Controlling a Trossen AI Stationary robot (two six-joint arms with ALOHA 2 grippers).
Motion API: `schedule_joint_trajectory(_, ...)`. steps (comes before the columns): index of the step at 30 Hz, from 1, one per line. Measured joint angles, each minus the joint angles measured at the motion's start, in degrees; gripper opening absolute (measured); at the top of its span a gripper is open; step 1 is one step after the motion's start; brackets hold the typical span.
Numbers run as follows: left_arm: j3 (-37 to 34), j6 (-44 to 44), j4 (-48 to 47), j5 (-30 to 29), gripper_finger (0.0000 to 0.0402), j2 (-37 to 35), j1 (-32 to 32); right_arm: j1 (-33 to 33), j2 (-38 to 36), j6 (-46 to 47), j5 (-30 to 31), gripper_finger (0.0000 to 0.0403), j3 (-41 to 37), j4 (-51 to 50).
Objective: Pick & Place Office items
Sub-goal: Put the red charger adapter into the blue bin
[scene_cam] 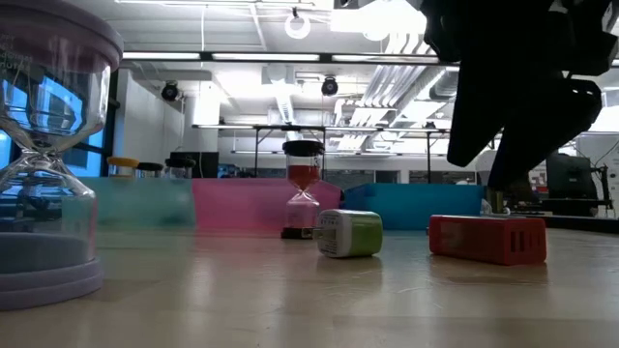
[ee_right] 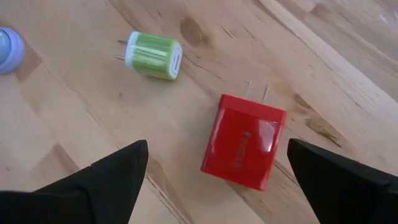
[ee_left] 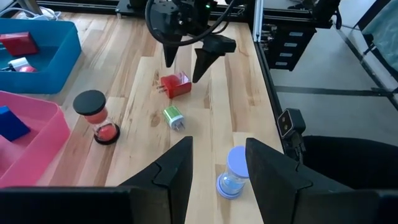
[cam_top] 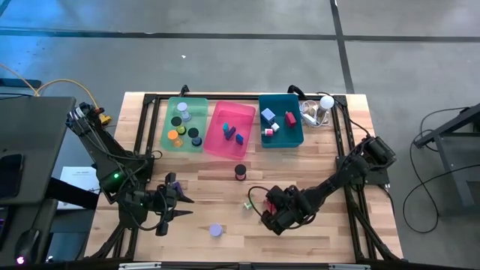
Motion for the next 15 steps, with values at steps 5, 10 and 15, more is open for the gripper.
schedule_joint_trajectory(5,0.00,-0.01,0.02,0.00,0.0143,0.01,0.00,0.00,0.00,0.00,-0.01,0.0373,0.00,0.23)
schedule_joint_trajectory(10,0.00,-0.99,-0.14,0.02,0.0143,0.00,0.00,1.14,0.00,0.00,-0.19,0.0375,0.00,0.74)
schedule_joint_trajectory(15,0.00,-1.97,-1.07,0.02,0.0143,0.00,0.00,1.53,0.00,-0.03,-0.02,0.0373,0.00,1.15)
